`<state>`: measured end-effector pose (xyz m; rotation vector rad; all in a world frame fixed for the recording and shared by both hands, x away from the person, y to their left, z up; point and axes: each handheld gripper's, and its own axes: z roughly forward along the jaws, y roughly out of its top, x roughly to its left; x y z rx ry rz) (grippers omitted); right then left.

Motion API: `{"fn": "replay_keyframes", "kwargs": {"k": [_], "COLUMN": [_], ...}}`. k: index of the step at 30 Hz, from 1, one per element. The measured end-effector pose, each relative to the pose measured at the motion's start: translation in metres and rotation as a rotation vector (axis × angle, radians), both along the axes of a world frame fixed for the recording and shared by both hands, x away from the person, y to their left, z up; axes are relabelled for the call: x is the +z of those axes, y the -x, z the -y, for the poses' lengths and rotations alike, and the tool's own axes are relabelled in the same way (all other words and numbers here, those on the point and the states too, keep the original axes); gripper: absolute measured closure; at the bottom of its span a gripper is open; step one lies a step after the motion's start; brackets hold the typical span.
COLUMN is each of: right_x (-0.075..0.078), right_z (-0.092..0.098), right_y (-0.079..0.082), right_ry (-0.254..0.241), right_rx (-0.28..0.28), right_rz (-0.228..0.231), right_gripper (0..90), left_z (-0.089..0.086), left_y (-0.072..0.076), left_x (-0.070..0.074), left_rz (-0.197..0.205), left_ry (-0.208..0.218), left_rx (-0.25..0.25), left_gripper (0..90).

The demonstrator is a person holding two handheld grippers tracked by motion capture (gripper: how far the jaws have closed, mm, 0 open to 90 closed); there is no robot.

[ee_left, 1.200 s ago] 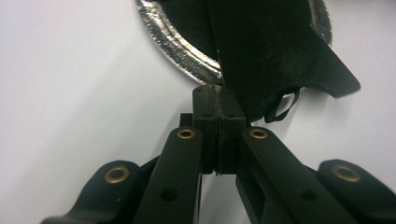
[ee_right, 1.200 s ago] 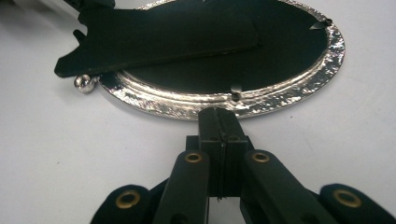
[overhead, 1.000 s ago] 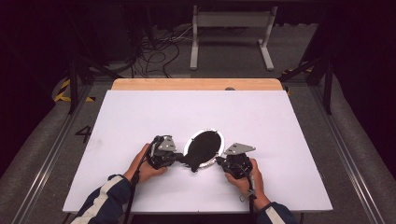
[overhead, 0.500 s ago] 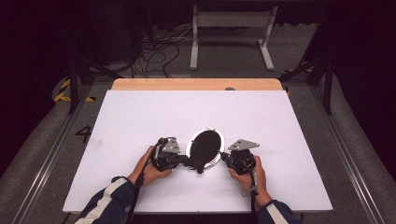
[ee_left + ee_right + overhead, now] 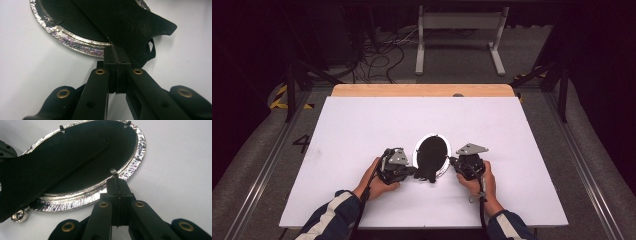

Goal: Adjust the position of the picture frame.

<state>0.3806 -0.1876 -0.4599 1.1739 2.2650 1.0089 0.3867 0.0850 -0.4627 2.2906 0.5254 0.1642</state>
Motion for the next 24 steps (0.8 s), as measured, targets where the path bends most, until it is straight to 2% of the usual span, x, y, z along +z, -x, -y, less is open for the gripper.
{"fn": "replay_keyframes", "kwargs": {"k": [9, 18, 24], "right_x": [0.000, 0.000, 0.000], "right_z": [0.004, 0.005, 0.007], "right_y": [-0.007, -0.010, -0.012], "right_ry": [-0.007, 0.000, -0.003], "right_rx": [-0.018, -0.016, -0.017], "right_rz": [0.001, -0.003, 0.000], "right_gripper": [90.0, 90.0, 90.0], "left_z": [0.005, 0.008, 0.011], "left_y": [0.001, 0.002, 0.002], "left_x": [-0.001, -0.002, -0.002], "left_rz": [0.013, -0.004, 0.011], "left_ry": [0.003, 0.021, 0.023], "left_rx": [-0.004, 0.008, 0.001], "left_gripper": [89.9, 89.9, 90.0]}}
